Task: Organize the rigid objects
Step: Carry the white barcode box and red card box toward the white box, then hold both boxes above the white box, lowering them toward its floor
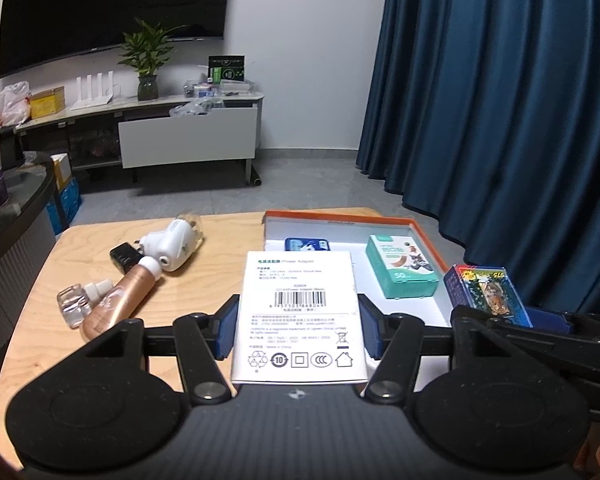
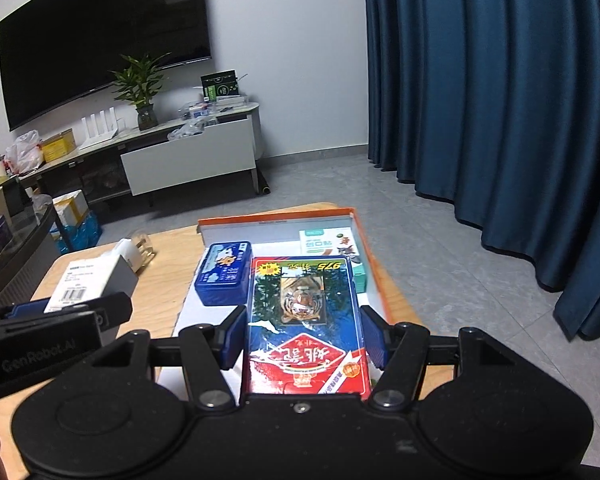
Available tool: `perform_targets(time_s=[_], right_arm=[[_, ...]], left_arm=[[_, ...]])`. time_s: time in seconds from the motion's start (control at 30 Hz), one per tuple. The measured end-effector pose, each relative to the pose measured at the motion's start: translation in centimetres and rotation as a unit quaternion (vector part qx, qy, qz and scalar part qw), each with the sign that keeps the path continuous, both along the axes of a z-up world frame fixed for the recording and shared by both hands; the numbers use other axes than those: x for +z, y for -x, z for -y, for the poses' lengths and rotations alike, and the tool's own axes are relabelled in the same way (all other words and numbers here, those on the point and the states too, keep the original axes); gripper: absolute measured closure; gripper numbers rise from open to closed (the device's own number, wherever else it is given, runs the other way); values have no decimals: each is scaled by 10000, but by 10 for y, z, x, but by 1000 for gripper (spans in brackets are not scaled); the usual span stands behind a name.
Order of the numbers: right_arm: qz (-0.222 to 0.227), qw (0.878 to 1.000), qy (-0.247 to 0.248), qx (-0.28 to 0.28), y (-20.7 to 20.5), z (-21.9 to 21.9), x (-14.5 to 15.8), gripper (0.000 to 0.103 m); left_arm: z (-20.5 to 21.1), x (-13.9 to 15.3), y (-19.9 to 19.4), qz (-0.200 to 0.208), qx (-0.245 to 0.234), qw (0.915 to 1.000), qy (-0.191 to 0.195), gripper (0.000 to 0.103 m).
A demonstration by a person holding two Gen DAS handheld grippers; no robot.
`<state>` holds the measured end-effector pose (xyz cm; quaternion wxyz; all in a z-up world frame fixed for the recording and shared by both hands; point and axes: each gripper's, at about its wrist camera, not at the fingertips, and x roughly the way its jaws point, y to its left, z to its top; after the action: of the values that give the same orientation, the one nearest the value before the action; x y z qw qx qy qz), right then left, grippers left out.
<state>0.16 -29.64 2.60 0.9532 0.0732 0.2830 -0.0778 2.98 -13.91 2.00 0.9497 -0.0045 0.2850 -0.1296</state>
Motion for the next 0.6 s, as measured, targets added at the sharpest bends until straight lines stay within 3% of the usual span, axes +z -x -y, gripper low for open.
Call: perform_targets(time_s=[0.6], right_arm=[[-30,9999,0,-158,-4,15,-4,32]], left_arm=[[14,-7,-6,-70,-127,9999,-36,43]])
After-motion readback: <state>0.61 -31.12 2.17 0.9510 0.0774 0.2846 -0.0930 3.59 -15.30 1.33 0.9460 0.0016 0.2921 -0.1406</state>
